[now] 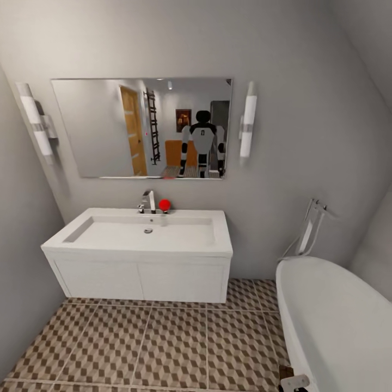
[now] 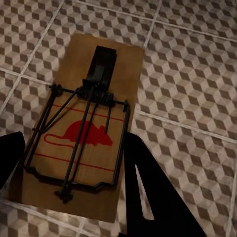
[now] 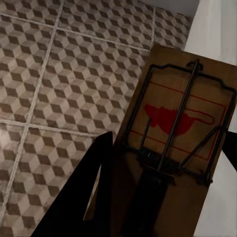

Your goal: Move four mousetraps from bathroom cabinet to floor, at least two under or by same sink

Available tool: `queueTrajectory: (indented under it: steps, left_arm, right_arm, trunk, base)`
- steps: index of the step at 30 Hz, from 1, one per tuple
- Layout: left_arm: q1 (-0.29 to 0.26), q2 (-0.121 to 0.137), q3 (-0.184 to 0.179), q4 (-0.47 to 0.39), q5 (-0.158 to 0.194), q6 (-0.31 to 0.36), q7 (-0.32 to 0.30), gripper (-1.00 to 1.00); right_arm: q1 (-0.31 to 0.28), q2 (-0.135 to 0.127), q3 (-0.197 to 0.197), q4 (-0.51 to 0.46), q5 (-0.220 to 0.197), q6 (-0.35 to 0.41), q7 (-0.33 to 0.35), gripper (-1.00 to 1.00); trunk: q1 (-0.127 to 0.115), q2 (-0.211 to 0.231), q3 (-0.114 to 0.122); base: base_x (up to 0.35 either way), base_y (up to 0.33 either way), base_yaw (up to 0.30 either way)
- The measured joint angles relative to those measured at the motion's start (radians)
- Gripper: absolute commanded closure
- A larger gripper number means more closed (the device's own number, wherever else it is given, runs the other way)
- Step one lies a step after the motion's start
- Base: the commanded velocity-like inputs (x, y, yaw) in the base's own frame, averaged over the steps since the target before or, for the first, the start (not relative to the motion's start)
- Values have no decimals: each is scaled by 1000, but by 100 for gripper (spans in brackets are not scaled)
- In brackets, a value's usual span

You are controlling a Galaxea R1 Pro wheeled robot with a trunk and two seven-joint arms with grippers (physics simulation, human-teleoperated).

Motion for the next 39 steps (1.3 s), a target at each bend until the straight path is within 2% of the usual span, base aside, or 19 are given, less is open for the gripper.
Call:
queueTrajectory:
  steps: [13, 29, 39]
  left_arm:
    - [0, 0, 0, 0, -1, 0, 0, 100]
    - [0, 0, 0, 0, -1, 0, 0, 100]
    - [0, -1, 0, 0, -1, -4, 0, 100]
  right_arm:
    - [0, 0, 0, 0, 0, 0, 0, 100]
    - [0, 0, 0, 0, 0, 0, 0, 100]
    - [0, 0, 0, 0, 0, 1, 0, 100]
  trunk:
    - [0, 0, 0]
    - [0, 0, 0]
    - [1, 0, 0]
  base:
    - [304, 178, 0]
    - [301, 104, 0]
    - [62, 45, 0]
